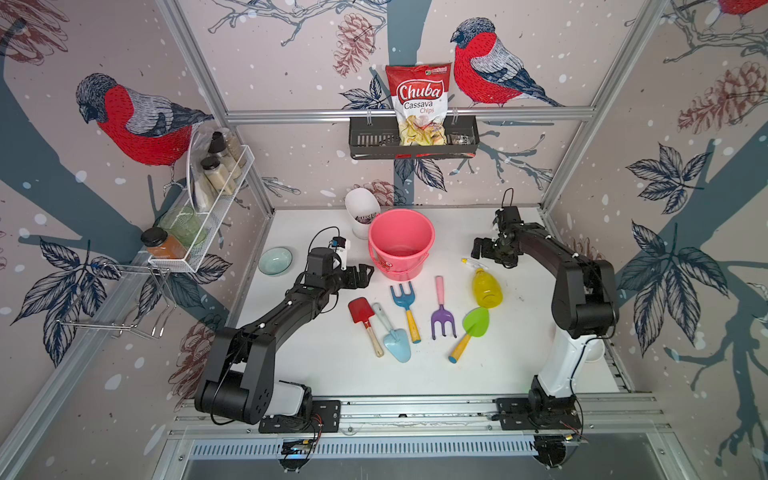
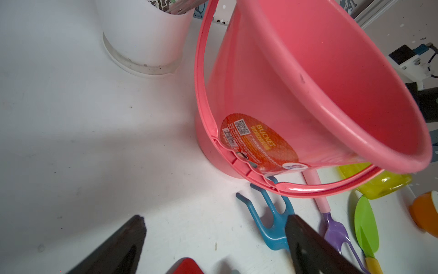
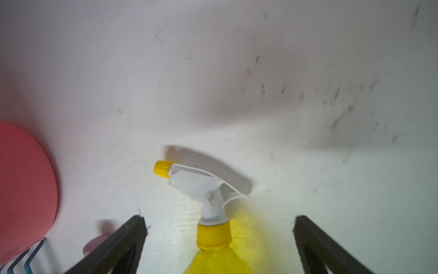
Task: Organize the gardening tools
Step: Adjust the gardening tool at the center of the board.
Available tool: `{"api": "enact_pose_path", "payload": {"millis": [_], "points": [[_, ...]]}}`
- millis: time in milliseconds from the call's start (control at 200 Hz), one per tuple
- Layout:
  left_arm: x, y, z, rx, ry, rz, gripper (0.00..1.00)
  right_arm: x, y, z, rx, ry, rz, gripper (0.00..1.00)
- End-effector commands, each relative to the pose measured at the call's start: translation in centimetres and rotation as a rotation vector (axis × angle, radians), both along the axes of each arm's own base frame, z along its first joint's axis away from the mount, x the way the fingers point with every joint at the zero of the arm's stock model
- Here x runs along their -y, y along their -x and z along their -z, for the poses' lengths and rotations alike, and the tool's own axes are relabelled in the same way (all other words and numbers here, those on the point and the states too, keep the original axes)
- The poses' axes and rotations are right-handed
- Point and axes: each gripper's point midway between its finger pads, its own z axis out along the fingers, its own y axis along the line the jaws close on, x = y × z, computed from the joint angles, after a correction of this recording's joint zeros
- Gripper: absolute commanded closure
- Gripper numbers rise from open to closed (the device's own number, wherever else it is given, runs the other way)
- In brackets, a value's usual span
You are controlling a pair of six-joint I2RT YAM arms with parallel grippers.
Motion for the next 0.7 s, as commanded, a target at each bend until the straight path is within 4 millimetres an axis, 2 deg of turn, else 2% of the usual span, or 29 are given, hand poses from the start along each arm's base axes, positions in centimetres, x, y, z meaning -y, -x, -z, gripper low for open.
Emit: {"api": "enact_pose_path", "payload": {"millis": [0, 150, 230, 380, 695], "points": [[0.6, 0.3, -0.2, 0.0, 0.015, 0.034, 0.04, -0.6, 1.6, 0.1, -0.053, -0.032, -0.018, 0.0], [0.8, 0.2, -0.1, -0.011, 0.013, 0.043, 0.03, -0.9, 2.3, 1.0, -0.085, -0.022, -0.038, 0.01], [0.8, 0.2, -0.1, -0.012, 0.014, 0.045, 0.03, -0.7, 2.9, 1.8, -0.109, -0.011, -0.038, 0.08], [0.9, 0.3, 0.0, -0.015, 0.011, 0.046, 0.03, -0.6, 3.6, 2.8, -0.13, -0.009, -0.037, 0.13], [1.0, 0.3, 0.3, -0.024, 0.011, 0.05, 0.03, -1.0, 2.1, 3.9, -0.154, 0.003, -0.029, 0.23]]}}
